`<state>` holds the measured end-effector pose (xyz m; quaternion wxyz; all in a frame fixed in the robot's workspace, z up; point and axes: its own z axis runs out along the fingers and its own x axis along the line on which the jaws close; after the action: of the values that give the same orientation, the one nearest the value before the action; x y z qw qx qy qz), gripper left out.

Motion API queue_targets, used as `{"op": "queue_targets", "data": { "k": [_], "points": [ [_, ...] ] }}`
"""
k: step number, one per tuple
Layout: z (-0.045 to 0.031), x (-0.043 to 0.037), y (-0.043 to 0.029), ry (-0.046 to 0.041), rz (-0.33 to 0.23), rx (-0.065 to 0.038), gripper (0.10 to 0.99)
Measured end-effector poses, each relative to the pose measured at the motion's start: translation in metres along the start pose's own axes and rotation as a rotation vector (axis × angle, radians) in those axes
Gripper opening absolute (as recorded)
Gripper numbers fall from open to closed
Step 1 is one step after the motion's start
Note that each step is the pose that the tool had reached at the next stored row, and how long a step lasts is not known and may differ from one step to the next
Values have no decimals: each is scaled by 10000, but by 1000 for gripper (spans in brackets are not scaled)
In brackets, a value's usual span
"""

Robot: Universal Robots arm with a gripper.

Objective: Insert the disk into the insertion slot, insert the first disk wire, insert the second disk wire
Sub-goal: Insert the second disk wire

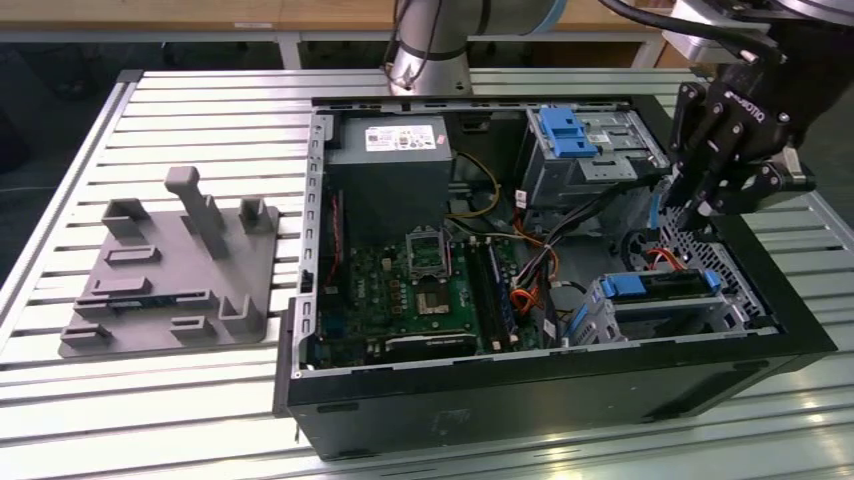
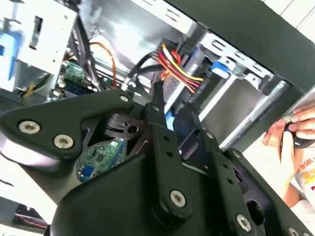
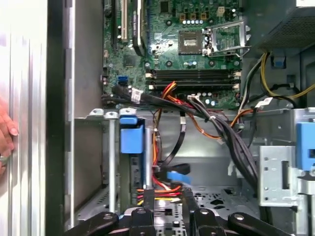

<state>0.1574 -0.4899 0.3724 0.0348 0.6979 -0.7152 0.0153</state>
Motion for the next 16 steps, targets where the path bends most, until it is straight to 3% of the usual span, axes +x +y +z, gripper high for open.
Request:
{"op": "queue_targets", "data": {
  "k": [4, 5, 9, 11, 12, 15, 16],
  "points": [
    [-6, -150, 4, 371, 10, 4, 361],
    [2, -166, 18, 412, 14, 6, 361],
    [36, -171, 123, 428, 7, 20, 361],
    [44, -178, 155, 532, -5, 23, 361],
    [46, -181, 156, 656, -39, 29, 361],
    [48, -181, 157, 1190, -180, 55, 361],
    [53, -188, 160, 1285, -216, 61, 361]
  ]
}}
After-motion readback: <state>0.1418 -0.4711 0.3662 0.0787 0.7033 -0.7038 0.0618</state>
